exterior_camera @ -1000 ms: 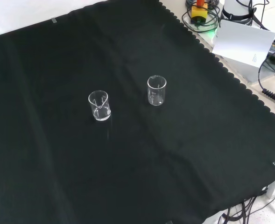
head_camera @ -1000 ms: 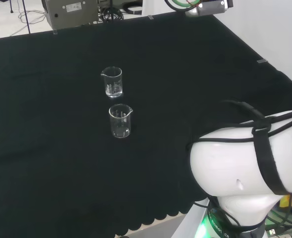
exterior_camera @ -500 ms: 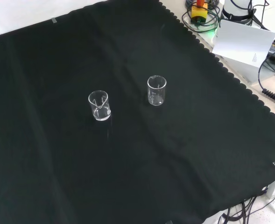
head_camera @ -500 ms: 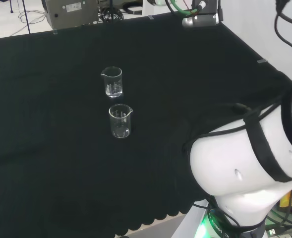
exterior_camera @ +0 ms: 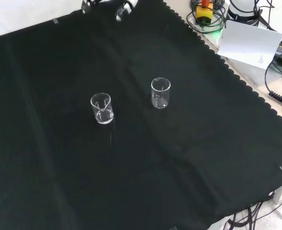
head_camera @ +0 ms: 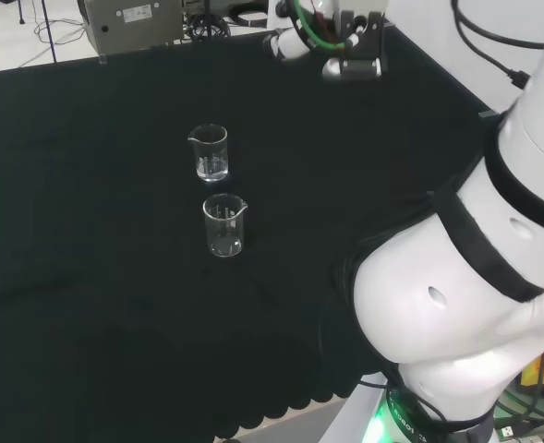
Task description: Pick up the beaker on the right.
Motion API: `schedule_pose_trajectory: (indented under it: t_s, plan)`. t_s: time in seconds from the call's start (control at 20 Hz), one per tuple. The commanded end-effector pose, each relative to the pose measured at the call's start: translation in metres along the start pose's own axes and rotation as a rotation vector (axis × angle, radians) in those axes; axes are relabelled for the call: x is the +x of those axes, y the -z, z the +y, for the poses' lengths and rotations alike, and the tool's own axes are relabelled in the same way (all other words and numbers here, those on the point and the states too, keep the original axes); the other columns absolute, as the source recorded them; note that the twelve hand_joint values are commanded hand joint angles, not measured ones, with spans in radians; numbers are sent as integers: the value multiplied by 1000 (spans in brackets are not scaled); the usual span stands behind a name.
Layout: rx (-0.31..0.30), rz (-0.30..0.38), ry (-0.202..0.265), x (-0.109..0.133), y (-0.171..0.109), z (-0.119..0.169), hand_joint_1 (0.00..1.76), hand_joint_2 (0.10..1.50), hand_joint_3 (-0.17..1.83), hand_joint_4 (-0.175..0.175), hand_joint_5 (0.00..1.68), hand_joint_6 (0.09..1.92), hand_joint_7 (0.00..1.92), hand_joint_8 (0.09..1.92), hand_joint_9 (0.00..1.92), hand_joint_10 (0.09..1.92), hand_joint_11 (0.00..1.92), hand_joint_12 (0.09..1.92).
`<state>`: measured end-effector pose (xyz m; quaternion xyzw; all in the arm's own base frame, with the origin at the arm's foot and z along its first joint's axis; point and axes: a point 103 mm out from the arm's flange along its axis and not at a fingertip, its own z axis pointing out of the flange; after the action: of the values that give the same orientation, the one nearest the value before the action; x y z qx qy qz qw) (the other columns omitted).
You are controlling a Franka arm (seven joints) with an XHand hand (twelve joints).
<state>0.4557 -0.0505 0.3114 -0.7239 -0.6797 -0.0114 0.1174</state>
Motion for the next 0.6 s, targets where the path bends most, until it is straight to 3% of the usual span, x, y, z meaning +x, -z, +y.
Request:
schedule_pose_trajectory:
  t_s: [0.05, 0.5, 0.6]
  plan:
    - [-4, 96, 77, 3, -59, 80, 555, 929, 409, -37, 335, 87, 92, 634, 279, 684, 0, 1390]
    - [57, 159, 127, 4, -109, 114, 633, 844, 434, -37, 327, 87, 188, 686, 319, 700, 0, 1387]
    - [39, 163, 149, 5, -117, 118, 678, 789, 470, -36, 325, 87, 166, 695, 315, 698, 0, 1388]
